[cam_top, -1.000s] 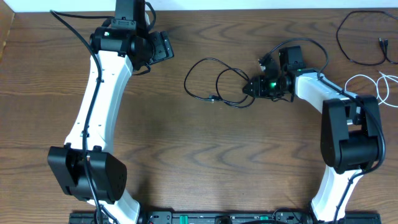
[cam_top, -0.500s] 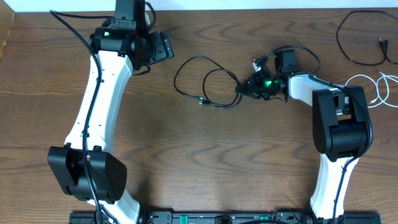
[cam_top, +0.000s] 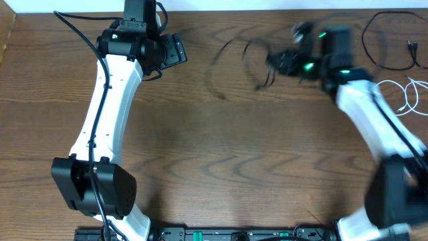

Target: Untangle cables

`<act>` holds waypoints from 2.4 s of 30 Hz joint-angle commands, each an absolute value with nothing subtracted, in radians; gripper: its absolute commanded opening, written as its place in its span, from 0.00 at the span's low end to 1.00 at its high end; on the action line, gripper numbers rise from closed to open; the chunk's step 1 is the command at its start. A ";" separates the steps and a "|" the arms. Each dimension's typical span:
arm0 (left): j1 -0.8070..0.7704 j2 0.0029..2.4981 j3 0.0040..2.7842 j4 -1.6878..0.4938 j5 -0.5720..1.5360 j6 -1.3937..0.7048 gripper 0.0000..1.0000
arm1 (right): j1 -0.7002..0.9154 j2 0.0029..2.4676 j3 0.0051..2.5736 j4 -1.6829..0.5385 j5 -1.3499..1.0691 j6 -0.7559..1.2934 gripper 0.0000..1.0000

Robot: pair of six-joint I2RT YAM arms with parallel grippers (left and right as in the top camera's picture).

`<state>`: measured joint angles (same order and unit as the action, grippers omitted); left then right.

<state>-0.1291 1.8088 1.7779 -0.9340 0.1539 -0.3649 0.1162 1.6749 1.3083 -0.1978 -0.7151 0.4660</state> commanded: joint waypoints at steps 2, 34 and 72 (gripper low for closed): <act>-0.126 1.803 1.779 -0.934 0.145 -0.352 0.81 | 0.046 1.480 1.402 -0.200 -0.668 0.467 0.01; -0.147 1.804 1.779 -0.911 0.146 -0.352 0.81 | -0.778 1.750 1.707 -0.566 -0.313 0.410 0.25; -0.215 1.708 1.784 -0.754 0.381 0.000 0.98 | -0.221 1.252 1.707 -1.269 -0.170 0.054 0.99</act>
